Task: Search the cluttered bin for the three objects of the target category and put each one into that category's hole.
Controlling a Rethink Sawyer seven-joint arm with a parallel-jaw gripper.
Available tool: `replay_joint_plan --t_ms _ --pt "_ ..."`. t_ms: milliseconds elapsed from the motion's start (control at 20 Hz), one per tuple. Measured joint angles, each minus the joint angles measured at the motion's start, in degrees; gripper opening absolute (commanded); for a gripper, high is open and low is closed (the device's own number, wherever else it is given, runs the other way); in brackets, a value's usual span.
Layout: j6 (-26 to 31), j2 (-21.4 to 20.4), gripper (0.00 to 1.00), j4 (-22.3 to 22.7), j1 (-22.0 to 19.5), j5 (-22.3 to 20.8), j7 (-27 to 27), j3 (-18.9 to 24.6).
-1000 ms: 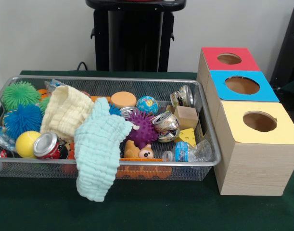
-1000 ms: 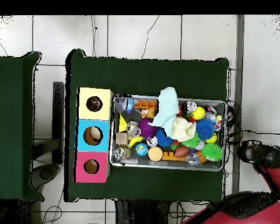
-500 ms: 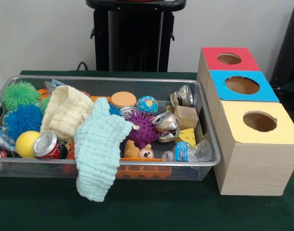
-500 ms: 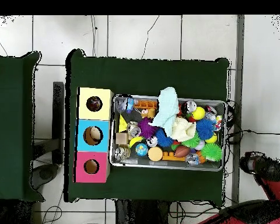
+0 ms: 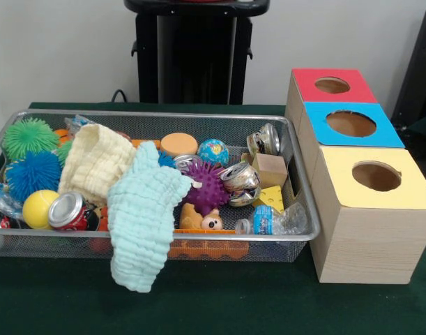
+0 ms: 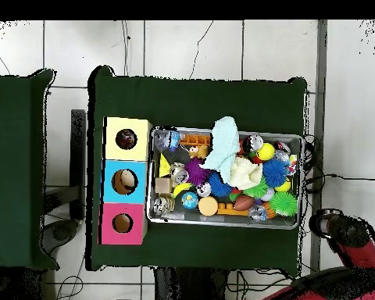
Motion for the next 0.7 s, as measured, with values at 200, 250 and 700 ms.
replay_joint_plan --t_ms 200,250,700 --pt "-1.3 -0.1 0.00 2.1 1.1 0.0 0.0 0.0" --pt "-1.6 -0.1 0.00 2.5 1.4 0.0 0.0 0.0" --pt "-7.2 -0.6 0.00 6.7 4.6 1.9 0.0 -0.5"
